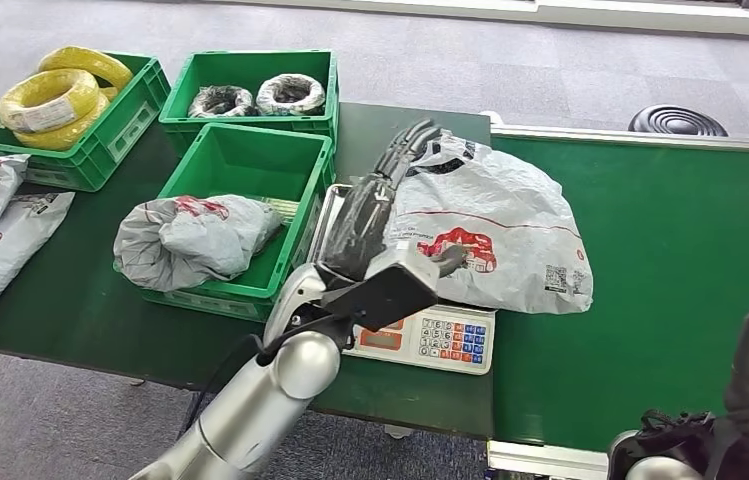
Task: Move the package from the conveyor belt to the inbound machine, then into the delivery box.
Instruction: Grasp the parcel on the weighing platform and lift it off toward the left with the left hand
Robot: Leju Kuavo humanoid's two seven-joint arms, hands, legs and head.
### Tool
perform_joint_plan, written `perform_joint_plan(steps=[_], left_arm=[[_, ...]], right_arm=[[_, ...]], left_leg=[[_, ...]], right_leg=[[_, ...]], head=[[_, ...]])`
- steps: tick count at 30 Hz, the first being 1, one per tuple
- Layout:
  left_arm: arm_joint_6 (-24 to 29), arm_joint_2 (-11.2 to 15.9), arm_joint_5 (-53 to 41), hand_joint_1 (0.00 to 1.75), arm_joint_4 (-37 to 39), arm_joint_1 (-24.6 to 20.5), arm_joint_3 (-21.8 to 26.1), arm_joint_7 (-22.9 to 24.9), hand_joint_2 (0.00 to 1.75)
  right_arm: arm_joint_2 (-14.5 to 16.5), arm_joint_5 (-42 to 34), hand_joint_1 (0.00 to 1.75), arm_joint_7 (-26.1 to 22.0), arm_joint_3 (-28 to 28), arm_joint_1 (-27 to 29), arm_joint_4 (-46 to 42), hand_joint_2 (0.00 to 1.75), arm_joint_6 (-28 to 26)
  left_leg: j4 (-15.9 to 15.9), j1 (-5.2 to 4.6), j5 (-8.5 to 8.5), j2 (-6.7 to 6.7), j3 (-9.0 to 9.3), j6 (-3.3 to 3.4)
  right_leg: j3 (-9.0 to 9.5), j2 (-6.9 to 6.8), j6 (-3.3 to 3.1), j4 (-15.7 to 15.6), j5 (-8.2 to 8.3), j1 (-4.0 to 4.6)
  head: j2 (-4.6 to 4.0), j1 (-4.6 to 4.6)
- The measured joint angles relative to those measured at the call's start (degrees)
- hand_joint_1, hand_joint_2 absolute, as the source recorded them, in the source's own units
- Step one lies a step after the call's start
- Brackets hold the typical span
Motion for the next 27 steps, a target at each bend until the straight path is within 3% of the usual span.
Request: perform_joint_plan(steps=[8, 18, 27], left_arm=[[0.3, -1.2, -1.0, 0.00, 13.0, -6.7, -9.1, 3.9, 1.75], [-0.1, -1.3, -4.0, 0.00, 25.5, -10.3, -21.7, 5.5, 1.75], [-1.4, -1.2, -4.5, 0.00, 31.5, -11.0, -26.7, 5.7, 1.75]], right_arm=[[0.0, -0.4, 0.00, 0.0, -0.9, -1.8, -0.5, 1.75, 0.0], [0.0, 1.1, 0.00, 0.0, -0.4, -1.7, -2.4, 1.75, 0.0], [0.0, 1.7, 0.00, 0.0, 1.8, -1.7, -2.3, 1.75, 0.0]], left_leg=[[0.0, 0.00, 0.01, -0.03, 0.00, 0.00], [0.0, 0.00, 0.00, 0.00, -0.05, 0.00], [0.0, 0.01, 0.01, -0.01, -0.06, 0.00]], right_leg=[[-0.01, 0.00, 0.01, 0.0, 0.03, 0.00], [-0.03, 0.01, 0.02, 0.0, 0.02, 0.00], [-0.03, 0.01, 0.02, 0.0, 0.02, 0.01]], head=[[0.00, -0.01], [0.00, -0.01], [0.00, -0.01]])
